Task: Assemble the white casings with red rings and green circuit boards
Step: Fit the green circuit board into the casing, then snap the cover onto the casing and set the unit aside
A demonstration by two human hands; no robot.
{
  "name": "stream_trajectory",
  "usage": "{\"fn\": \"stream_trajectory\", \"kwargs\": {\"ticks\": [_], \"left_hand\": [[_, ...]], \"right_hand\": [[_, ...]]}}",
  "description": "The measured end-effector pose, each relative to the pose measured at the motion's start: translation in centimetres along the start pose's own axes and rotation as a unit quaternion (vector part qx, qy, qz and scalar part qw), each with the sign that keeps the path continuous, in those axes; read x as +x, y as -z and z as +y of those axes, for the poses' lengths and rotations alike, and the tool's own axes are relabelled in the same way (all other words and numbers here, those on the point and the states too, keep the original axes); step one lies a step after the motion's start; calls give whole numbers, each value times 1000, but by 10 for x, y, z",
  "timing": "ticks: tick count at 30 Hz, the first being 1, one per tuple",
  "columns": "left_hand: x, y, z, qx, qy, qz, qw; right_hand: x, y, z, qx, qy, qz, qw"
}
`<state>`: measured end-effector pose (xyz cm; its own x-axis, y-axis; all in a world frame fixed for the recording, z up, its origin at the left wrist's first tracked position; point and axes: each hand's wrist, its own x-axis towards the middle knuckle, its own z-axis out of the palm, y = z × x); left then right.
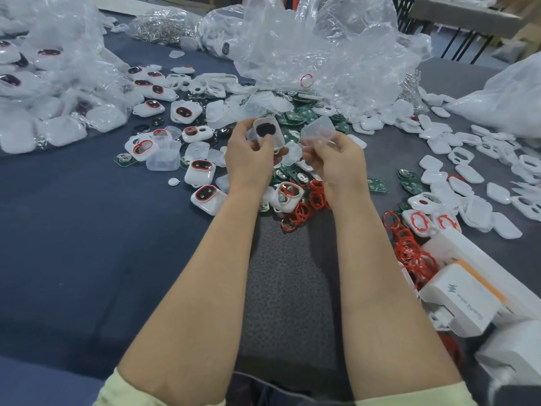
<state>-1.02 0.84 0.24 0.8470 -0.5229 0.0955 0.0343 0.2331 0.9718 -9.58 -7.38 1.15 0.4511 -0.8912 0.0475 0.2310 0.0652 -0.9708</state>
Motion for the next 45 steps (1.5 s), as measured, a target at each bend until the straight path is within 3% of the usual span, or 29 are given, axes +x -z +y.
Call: {"fn": "stream_trajectory", "kwargs": {"ticks": [3, 11, 16, 20, 28, 38, 45], "left_hand": [[-1, -2, -1, 14, 9, -18, 1000], [2, -7, -5, 54, 30, -44, 997], [3, -7, -5, 76, 29, -52, 995], [1, -8, -3, 79, 14, -58, 995], [0, -8, -3, 102, -5, -73, 992], [-1, -5, -5, 97, 13, -107, 989], [-1, -5, -5, 104, -1, -98, 990]], "right_hand": [[-1, 0, 2, -8, 15, 9, 1000], [-7, -6, 0, -158, 113, -42, 980], [-11, -11, 2, -308, 179, -51, 933], [-13, -12, 4, -365, 221, -44, 903], [-13, -14, 6, -392, 249, 9, 885], [-8, -10, 9, -344, 184, 36, 920], [-8, -10, 9, -352, 193, 32, 915]]}}
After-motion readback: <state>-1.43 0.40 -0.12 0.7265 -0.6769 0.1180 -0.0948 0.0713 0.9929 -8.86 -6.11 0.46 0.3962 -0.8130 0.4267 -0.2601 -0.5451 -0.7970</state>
